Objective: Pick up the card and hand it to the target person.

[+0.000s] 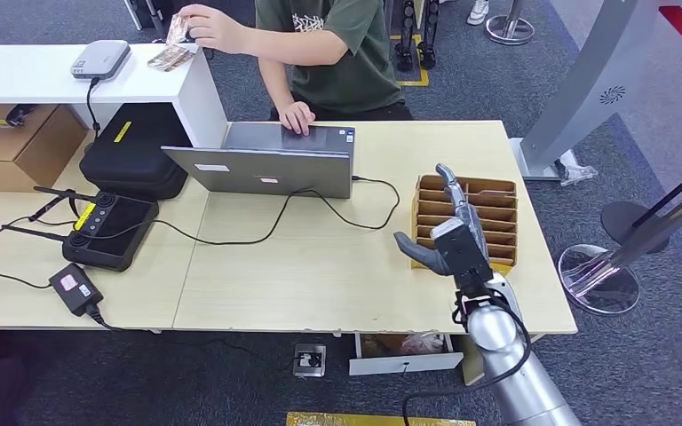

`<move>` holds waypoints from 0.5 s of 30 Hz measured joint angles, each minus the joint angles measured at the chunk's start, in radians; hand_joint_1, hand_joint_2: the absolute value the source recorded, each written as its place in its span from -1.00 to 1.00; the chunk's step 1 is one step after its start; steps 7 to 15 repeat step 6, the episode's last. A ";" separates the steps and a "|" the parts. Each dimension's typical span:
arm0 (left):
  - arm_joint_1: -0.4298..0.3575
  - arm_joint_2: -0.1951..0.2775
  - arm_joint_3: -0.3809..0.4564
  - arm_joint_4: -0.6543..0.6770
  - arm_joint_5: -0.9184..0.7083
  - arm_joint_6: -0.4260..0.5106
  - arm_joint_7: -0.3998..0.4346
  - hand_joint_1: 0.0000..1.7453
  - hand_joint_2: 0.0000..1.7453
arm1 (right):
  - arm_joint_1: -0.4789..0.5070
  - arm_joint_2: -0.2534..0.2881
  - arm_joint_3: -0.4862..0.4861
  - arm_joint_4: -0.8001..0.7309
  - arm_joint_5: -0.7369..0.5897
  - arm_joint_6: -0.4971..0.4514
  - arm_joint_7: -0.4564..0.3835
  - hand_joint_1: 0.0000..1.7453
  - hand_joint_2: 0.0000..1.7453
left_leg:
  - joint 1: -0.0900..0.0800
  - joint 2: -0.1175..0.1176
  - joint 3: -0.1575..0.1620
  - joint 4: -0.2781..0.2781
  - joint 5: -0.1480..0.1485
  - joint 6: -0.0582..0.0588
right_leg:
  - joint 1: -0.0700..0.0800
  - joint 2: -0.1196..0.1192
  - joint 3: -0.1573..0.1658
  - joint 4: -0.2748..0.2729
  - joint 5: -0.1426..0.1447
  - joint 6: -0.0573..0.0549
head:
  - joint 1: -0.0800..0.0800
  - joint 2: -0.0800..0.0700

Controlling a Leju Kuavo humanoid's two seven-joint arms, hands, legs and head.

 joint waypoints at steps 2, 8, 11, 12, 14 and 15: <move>0.001 0.001 0.000 0.000 -0.001 0.000 -0.004 -1.00 -1.00 | 0.022 -0.002 -0.027 -0.005 -0.040 0.017 -0.014 -1.00 1.00 | 0.000 0.000 0.000 0.000 0.000 0.000 | 0.000 0.000 0.000 0.000 0.000 0.000 | 0.000 0.000; 0.003 0.003 0.000 0.000 -0.001 0.000 -0.005 -1.00 -1.00 | 0.061 -0.006 -0.056 -0.022 -0.045 0.017 -0.032 -1.00 1.00 | 0.000 0.000 0.000 0.000 0.000 0.000 | 0.000 0.000 0.000 0.000 0.000 0.000 | 0.000 0.000; 0.003 0.003 0.000 0.000 -0.001 0.000 -0.005 -1.00 -1.00 | 0.061 -0.006 -0.056 -0.022 -0.045 0.017 -0.032 -1.00 1.00 | 0.000 0.000 0.000 0.000 0.000 0.000 | 0.000 0.000 0.000 0.000 0.000 0.000 | 0.000 0.000; 0.003 0.003 0.000 0.000 -0.001 0.000 -0.005 -1.00 -1.00 | 0.061 -0.006 -0.056 -0.022 -0.045 0.017 -0.032 -1.00 1.00 | 0.000 0.000 0.000 0.000 0.000 0.000 | 0.000 0.000 0.000 0.000 0.000 0.000 | 0.000 0.000; 0.003 0.003 0.000 0.000 -0.001 0.000 -0.005 -1.00 -1.00 | 0.061 -0.006 -0.056 -0.022 -0.045 0.017 -0.032 -1.00 1.00 | 0.000 0.000 0.000 0.000 0.000 0.000 | 0.000 0.000 0.000 0.000 0.000 0.000 | 0.000 0.000; 0.003 0.003 0.000 0.000 -0.001 0.000 -0.005 -1.00 -1.00 | 0.061 -0.006 -0.056 -0.022 -0.045 0.017 -0.032 -1.00 1.00 | 0.000 0.000 0.000 0.000 0.000 0.000 | 0.000 0.000 0.000 0.000 0.000 0.000 | 0.000 0.000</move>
